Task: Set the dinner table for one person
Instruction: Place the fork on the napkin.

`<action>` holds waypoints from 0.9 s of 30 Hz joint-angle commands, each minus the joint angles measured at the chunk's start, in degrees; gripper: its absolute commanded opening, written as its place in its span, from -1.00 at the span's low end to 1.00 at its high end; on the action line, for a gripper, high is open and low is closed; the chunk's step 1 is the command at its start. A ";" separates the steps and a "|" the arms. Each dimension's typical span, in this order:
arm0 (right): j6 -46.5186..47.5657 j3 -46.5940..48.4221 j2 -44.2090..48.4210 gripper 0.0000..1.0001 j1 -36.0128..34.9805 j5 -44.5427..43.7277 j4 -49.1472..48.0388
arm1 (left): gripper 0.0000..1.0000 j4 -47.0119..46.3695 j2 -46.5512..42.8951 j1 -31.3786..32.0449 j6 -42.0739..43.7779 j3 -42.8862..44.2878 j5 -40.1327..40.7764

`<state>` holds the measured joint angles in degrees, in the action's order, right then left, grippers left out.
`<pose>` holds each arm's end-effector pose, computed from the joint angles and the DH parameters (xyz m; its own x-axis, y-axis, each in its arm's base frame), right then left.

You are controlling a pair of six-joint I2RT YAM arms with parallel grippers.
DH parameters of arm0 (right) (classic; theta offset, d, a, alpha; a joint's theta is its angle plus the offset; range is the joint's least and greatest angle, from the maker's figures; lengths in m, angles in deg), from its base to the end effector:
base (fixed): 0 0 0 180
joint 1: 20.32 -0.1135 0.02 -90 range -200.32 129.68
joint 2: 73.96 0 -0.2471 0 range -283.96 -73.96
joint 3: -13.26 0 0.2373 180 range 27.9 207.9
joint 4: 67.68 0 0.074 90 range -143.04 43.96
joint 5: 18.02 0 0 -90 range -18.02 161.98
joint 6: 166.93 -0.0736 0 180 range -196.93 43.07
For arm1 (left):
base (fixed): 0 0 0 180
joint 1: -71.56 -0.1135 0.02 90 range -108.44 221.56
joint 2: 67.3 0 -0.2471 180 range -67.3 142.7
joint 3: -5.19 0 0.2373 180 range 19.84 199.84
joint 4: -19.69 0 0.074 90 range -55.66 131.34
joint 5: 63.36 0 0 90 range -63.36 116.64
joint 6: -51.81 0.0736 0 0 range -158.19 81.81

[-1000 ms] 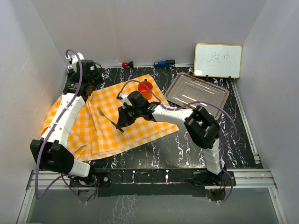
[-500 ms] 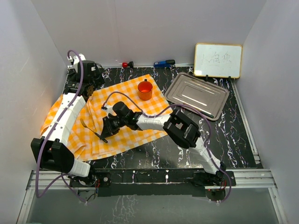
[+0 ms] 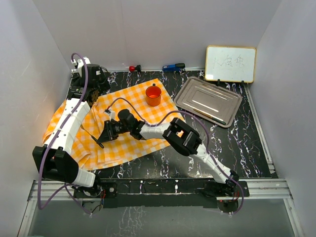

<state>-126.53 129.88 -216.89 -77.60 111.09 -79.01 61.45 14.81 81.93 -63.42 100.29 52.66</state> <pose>0.2618 0.4933 0.1234 -0.8385 -0.2120 -0.5019 -0.5302 0.1052 0.8413 0.3404 -0.0295 0.3442 -0.3360 -0.3279 -0.8829 -0.3976 0.8992 -0.1826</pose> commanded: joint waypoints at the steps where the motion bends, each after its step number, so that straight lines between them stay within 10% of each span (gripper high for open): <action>1: -3.43 2.92 -1.91 -0.92 -0.29 1.13 -9.35 | 0.50 0.91 -1.97 -0.86 1.27 0.18 1.11; 9: 7.12 0.95 3.43 -0.26 -0.38 -1.95 -1.48 | 0.51 1.39 -1.34 -0.93 1.42 0.51 0.76; 19: 17.13 1.04 10.20 -0.22 -0.22 -9.43 8.25 | 0.53 1.62 -2.36 -0.97 1.95 0.92 -0.13; 27: 39.47 0.42 29.29 -0.01 3.63 -45.46 36.64 | 0.53 0.45 -2.64 -0.96 3.26 -0.12 -3.91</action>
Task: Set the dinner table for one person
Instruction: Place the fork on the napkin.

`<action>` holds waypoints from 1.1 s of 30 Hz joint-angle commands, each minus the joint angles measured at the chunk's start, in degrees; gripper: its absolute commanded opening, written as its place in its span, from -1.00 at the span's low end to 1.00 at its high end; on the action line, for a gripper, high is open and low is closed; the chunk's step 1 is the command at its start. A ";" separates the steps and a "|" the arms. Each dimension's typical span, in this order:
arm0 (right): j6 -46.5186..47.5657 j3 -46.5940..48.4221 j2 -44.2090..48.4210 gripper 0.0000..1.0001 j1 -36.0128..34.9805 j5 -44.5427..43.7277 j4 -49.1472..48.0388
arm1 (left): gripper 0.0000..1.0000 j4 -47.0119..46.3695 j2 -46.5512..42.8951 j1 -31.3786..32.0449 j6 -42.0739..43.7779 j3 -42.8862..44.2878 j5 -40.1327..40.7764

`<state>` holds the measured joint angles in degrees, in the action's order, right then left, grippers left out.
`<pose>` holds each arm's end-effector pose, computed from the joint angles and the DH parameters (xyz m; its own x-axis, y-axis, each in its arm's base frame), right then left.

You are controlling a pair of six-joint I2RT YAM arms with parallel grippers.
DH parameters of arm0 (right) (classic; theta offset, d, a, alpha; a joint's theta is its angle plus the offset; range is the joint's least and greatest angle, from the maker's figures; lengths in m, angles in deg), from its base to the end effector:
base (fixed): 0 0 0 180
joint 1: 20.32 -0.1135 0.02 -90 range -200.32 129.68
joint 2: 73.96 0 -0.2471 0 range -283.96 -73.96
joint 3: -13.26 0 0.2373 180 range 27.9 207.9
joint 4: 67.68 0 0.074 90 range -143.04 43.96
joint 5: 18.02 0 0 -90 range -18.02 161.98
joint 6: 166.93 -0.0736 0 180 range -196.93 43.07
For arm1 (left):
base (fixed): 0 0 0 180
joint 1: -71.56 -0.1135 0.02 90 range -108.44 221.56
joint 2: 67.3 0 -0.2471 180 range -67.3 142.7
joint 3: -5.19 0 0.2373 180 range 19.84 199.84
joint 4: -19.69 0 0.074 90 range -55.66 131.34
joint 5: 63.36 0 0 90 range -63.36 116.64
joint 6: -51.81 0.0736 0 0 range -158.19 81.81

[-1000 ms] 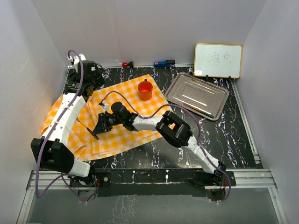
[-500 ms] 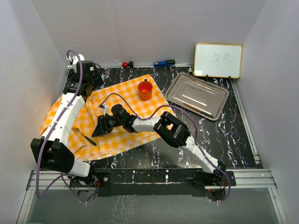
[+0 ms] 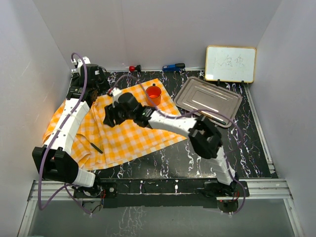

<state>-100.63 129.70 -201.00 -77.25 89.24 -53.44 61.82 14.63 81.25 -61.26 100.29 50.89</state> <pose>0.2726 0.4586 0.2065 -0.5906 -0.2036 -0.7808 -0.7752 0.4120 0.4789 0.3401 -0.0274 0.3439 -0.3604 -0.3009 -0.8829 -0.3717 0.9145 -0.1599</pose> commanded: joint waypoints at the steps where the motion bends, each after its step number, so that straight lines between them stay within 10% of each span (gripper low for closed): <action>1: 14.33 -0.27 15.35 0.03 4.96 -27.79 13.87 | 0.53 -0.03 -2.28 -0.29 1.17 -0.48 -2.41; 20: 11.74 -14.92 22.38 0.19 35.16 -34.14 37.54 | 0.53 2.28 2.80 -0.52 1.61 -0.09 -8.92; 33: 9.87 -27.49 31.18 0.22 48.65 -31.33 39.26 | 0.54 -3.61 2.13 -14.20 -4.47 -6.97 -28.66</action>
<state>-89.73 105.14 -174.01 -31.09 57.28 -14.08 60.95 17.83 69.67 -63.34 95.41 30.92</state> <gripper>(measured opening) 0.609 0.765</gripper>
